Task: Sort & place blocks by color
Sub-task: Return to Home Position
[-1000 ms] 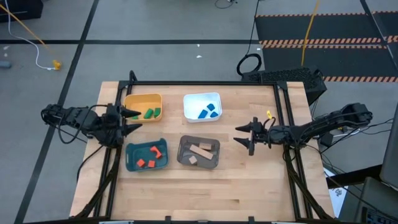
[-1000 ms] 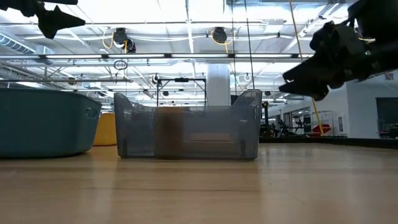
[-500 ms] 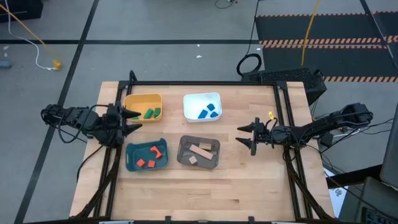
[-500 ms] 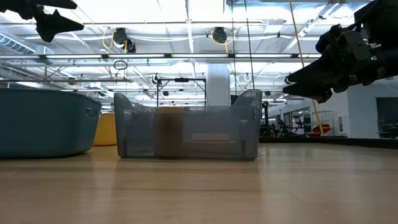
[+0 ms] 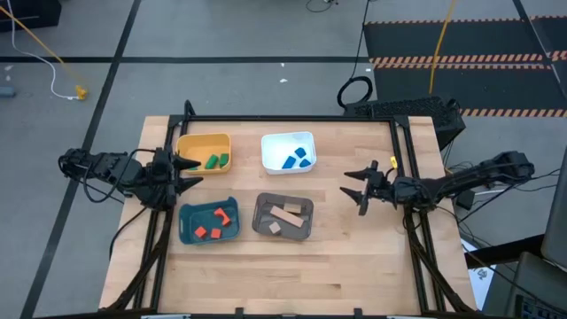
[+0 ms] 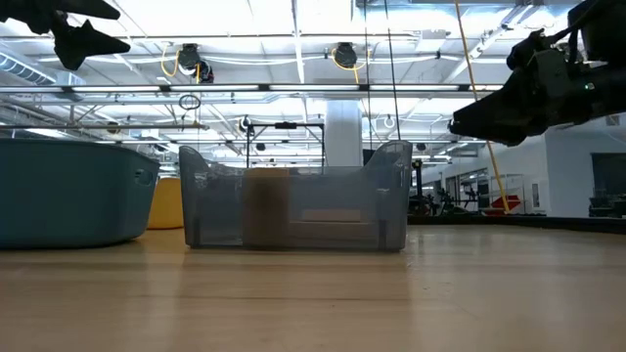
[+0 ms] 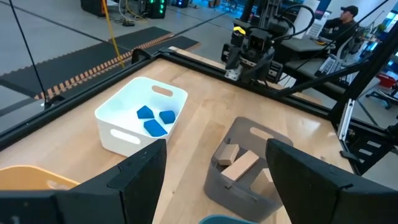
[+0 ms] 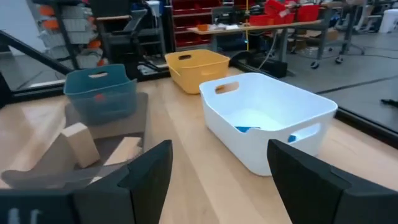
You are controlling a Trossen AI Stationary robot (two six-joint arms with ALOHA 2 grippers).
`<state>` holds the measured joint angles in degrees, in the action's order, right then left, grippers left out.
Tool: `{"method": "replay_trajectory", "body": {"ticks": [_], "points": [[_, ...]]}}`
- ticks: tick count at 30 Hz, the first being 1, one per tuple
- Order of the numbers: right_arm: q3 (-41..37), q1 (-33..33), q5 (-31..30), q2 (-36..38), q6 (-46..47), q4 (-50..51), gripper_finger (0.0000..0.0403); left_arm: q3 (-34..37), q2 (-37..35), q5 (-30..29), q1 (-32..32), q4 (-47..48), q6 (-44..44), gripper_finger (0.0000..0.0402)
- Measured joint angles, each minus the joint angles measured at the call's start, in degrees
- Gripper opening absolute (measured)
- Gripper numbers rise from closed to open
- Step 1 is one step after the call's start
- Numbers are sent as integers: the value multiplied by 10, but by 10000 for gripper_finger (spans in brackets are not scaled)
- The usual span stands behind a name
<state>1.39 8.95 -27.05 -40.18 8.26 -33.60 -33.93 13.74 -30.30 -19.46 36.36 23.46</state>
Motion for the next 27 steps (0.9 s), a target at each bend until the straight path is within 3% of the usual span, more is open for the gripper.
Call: {"method": "replay_trajectory", "body": {"ticks": [12, 17, 21, 27], "points": [[0, 0, -2, 103, -40, 25, 254, 1, 0, 0, 0, 2, 0, 274], [-1, 0, -2, 118, -40, 50, 254, 40, 0, 0, 0, -10, 24, 274], [-1, 0, -2, 119, -40, 48, 254, 100, 0, -2, 0, -87, 21, 274], [-1, 0, 0, 119, -40, 48, 254, 209, 0, 9, 0, -292, -39, 274]]}}
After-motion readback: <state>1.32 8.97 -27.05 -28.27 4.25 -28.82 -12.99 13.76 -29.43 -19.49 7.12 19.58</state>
